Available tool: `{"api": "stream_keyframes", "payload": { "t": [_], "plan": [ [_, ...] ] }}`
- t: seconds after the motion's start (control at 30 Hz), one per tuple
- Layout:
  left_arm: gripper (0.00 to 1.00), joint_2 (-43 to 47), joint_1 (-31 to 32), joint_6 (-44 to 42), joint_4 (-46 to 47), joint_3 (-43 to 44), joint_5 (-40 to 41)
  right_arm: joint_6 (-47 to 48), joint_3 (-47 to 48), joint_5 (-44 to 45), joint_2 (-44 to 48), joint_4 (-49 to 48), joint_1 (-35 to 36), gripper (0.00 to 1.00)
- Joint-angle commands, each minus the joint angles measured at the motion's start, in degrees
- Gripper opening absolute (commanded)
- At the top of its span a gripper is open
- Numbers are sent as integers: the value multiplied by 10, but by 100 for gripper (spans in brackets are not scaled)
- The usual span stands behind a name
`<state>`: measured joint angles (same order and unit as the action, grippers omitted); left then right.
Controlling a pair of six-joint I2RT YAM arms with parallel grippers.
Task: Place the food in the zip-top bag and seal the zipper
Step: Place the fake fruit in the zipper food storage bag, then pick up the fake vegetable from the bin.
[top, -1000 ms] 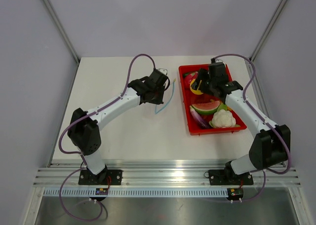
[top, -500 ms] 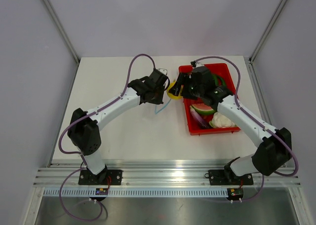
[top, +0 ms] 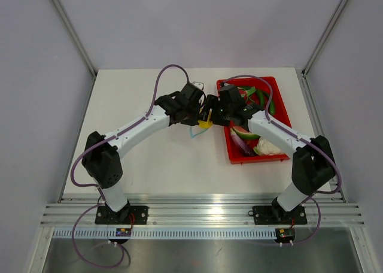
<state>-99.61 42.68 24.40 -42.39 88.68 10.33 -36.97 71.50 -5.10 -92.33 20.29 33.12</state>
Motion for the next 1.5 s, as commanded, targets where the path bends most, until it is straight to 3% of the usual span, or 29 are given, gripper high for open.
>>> {"api": "stream_keyframes", "payload": {
  "t": [0.0, 0.1, 0.13, 0.17, 0.3, 0.53, 0.67, 0.83, 0.87, 0.93, 1.2, 1.47],
  "plan": [
    [0, 16, 2, 0, 18, 31, -22, -9, 28, 13, -11, -15, 4, 48],
    [0, 19, 2, 2, 21, 32, -33, -13, 34, 12, -22, -10, 4, 54],
    [0, 20, 2, 2, 22, 33, -36, -13, 40, 10, -24, -8, 4, 59],
    [0, 20, 2, 2, 24, 32, -38, -12, 43, 7, -30, -7, 4, 73],
    [0, 17, 2, 1, 21, 32, -36, -8, 48, 2, -21, 4, 5, 95],
    [0, 14, 0, 0, 17, 32, -25, 22, 41, 92, 50, 54, 3, 95],
    [0, 18, -5, -1, 10, 33, -18, 44, 18, 148, 94, 92, -24, 89],
    [0, 28, -13, -1, 8, 27, -17, 93, -39, 184, 133, 147, -71, 61],
    [0, 29, -14, -1, 8, 25, -18, 105, -42, 187, 131, 161, -71, 60],
    [0, 32, -15, 2, 10, 22, -21, 128, -52, 193, 127, 199, -71, 59],
    [0, 28, -15, 4, 18, 15, -35, 174, -78, 156, 102, 223, -70, 73],
    [0, 35, -15, 3, 21, 4, -34, 204, -37, 139, -13, 209, -70, 72]
  ]
}}
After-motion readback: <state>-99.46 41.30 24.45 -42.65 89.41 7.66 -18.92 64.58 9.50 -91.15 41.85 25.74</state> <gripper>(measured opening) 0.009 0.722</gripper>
